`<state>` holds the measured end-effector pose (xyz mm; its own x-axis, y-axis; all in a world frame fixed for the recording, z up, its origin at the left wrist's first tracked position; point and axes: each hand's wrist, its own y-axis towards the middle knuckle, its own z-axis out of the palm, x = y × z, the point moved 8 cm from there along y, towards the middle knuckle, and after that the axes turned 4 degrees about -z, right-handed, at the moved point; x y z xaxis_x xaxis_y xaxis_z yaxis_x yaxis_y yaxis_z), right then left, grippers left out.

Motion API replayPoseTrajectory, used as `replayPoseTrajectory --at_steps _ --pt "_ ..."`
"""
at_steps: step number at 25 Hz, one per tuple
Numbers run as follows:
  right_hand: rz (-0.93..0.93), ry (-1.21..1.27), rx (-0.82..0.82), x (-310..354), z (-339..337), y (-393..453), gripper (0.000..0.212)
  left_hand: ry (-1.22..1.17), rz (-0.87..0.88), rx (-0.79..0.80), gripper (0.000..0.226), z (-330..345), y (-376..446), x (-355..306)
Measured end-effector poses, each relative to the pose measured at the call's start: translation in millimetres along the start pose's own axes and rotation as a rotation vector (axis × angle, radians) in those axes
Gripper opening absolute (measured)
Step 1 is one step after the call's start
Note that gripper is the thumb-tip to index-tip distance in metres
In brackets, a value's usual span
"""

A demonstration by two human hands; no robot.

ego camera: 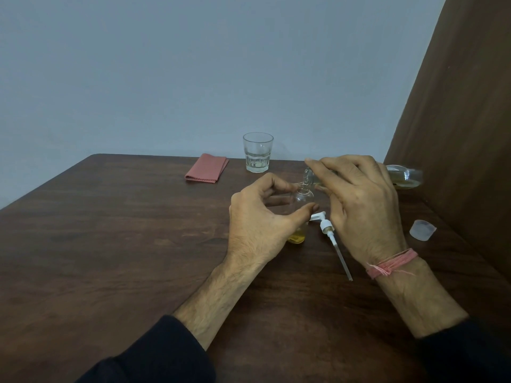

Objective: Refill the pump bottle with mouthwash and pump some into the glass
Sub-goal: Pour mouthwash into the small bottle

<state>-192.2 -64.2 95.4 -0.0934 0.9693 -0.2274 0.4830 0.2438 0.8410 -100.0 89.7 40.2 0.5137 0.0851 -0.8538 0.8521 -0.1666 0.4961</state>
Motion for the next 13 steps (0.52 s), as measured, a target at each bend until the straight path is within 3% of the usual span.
replayPoseTrajectory --at_steps 13 --pt "0.006 -0.004 0.008 0.3 -0.6 0.9 0.068 0.001 -0.001 0.005 0.045 0.8 1.4 1.5"
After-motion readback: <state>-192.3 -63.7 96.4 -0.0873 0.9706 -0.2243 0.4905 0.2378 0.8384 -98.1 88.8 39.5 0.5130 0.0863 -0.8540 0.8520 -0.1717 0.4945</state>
